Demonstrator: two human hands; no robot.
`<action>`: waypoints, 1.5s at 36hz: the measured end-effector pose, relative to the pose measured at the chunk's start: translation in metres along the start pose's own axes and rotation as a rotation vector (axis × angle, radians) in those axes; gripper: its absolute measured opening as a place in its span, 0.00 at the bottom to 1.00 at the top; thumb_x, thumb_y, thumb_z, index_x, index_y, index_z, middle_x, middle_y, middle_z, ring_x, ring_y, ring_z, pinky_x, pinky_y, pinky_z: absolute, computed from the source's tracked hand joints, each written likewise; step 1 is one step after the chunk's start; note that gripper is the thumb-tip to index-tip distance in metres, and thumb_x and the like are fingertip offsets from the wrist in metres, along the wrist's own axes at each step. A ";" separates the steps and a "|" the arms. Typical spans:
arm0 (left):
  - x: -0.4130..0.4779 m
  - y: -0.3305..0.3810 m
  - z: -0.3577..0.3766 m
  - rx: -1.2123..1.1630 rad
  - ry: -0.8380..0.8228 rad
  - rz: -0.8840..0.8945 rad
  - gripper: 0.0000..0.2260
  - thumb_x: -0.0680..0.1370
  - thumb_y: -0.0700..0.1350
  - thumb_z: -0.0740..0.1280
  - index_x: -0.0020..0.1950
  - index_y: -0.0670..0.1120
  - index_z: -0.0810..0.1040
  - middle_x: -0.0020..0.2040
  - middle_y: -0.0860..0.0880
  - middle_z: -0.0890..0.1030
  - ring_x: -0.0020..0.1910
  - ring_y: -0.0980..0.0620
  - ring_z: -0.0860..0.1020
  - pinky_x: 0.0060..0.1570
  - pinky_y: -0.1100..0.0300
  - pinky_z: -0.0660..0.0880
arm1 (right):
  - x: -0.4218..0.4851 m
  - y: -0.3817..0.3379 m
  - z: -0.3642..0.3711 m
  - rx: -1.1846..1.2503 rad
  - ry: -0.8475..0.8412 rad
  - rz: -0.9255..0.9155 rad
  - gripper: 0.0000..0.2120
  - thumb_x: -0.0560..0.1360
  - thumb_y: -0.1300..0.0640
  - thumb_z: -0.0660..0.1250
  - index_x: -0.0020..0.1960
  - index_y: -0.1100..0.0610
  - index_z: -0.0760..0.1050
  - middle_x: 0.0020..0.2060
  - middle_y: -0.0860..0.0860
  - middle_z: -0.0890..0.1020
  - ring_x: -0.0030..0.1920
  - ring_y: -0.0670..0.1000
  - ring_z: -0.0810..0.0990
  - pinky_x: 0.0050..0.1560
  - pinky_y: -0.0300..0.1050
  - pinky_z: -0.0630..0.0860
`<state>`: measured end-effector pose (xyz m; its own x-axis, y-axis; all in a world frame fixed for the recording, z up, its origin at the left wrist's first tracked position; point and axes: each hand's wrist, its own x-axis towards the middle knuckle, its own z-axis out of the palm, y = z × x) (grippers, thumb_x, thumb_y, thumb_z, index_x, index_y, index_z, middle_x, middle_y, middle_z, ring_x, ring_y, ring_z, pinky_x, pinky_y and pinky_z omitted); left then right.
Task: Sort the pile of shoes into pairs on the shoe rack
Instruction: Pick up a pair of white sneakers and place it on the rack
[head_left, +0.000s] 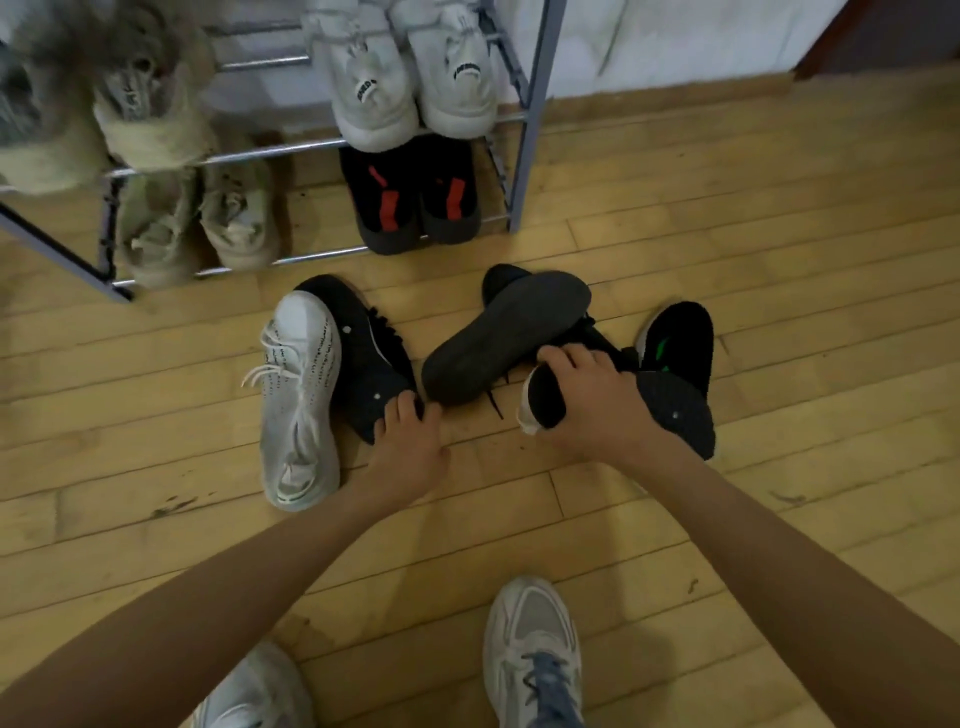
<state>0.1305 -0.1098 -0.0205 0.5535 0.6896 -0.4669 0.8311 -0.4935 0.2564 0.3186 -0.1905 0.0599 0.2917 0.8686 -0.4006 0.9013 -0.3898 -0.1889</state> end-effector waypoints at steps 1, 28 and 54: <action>0.001 -0.001 -0.003 -0.044 0.007 0.001 0.25 0.78 0.48 0.63 0.73 0.45 0.61 0.73 0.40 0.56 0.74 0.40 0.54 0.72 0.45 0.58 | -0.001 -0.003 -0.008 0.051 0.028 -0.014 0.40 0.68 0.44 0.72 0.73 0.50 0.56 0.69 0.51 0.65 0.69 0.58 0.63 0.65 0.63 0.67; -0.023 -0.094 -0.027 -0.471 0.203 -0.572 0.50 0.69 0.56 0.74 0.76 0.40 0.44 0.74 0.37 0.53 0.74 0.37 0.56 0.71 0.44 0.57 | -0.001 -0.117 -0.063 0.479 0.423 -0.243 0.38 0.63 0.47 0.77 0.66 0.54 0.62 0.62 0.49 0.67 0.61 0.48 0.68 0.58 0.46 0.72; -0.046 -0.116 -0.004 -0.578 0.135 -0.539 0.51 0.67 0.50 0.76 0.76 0.39 0.45 0.70 0.38 0.62 0.69 0.38 0.63 0.66 0.49 0.63 | 0.033 -0.070 0.084 0.761 0.341 0.068 0.41 0.58 0.56 0.82 0.61 0.62 0.61 0.51 0.52 0.72 0.50 0.51 0.76 0.44 0.39 0.73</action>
<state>0.0089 -0.0817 -0.0251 0.0393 0.8313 -0.5545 0.8616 0.2528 0.4401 0.2385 -0.1603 -0.0159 0.5292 0.8327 -0.1627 0.4516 -0.4388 -0.7768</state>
